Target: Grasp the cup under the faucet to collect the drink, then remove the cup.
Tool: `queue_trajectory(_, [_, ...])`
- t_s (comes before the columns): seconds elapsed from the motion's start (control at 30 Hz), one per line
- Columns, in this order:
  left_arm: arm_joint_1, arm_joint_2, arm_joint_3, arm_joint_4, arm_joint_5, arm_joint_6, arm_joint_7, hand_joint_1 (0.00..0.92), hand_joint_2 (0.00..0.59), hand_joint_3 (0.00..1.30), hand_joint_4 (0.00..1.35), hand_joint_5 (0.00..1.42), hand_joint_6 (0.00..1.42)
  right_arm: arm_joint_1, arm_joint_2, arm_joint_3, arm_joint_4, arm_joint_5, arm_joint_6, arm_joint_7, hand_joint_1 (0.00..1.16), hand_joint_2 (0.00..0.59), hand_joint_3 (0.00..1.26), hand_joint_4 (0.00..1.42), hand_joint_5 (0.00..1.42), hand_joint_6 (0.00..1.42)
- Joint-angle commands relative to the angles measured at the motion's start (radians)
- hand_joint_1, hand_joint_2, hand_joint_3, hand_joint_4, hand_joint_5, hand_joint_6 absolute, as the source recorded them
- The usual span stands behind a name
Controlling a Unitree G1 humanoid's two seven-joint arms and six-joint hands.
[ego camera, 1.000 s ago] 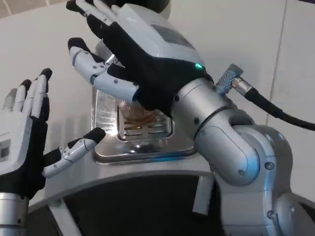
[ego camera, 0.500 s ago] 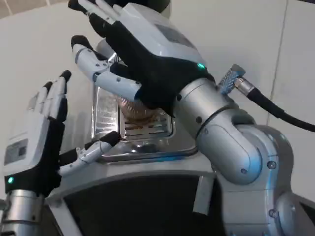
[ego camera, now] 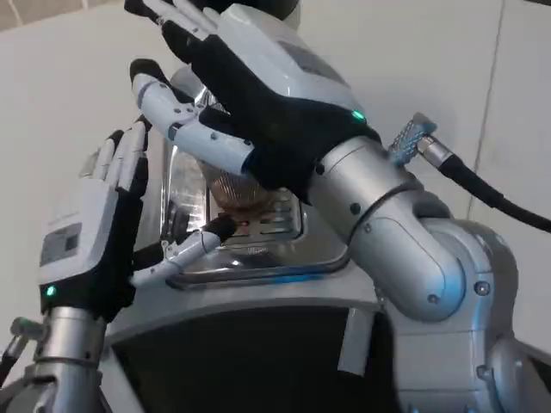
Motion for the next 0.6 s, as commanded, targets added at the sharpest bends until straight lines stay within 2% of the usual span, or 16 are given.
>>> queue_trajectory(0.03, [-0.024,-0.008,-0.02,0.03,0.012,0.008,0.016,0.081,0.037,0.0,0.0,0.01,0.04,0.031,0.02,-0.008,-0.006,0.018,-0.021,-0.008,0.0,0.586,0.07,0.0,0.0,0.0])
queue_trajectory(0.23, [-0.032,-0.006,-0.028,0.051,0.004,0.0,0.021,0.081,0.036,0.0,0.0,0.02,0.04,0.167,0.061,-0.042,-0.085,0.009,-0.091,-0.186,0.0,0.586,0.05,0.0,0.0,0.0])
queue_trajectory(0.3, [-0.035,-0.006,-0.029,0.058,0.002,-0.002,0.021,0.081,0.036,0.0,0.0,0.02,0.04,0.23,0.071,-0.043,-0.127,-0.013,-0.129,-0.264,0.0,0.586,0.04,0.0,0.0,0.0])
queue_trajectory(0.43, [-0.041,-0.005,-0.03,0.068,-0.006,-0.012,0.023,0.081,0.036,0.0,0.0,0.02,0.04,0.347,0.078,-0.031,-0.203,-0.068,-0.195,-0.37,0.05,0.586,0.02,0.0,0.0,0.0])
queue_trajectory(0.5, [-0.045,-0.004,-0.031,0.075,-0.008,-0.018,0.024,0.081,0.036,0.0,0.0,0.02,0.04,0.401,0.079,-0.026,-0.237,-0.101,-0.226,-0.398,0.08,0.586,0.03,0.0,0.0,0.0])
queue_trajectory(0.6, [-0.053,-0.004,-0.033,0.086,-0.011,-0.025,0.027,0.081,0.035,0.0,0.0,0.03,0.04,0.494,0.062,-0.035,-0.304,-0.156,-0.238,-0.362,0.09,0.586,0.03,0.0,0.0,0.0])
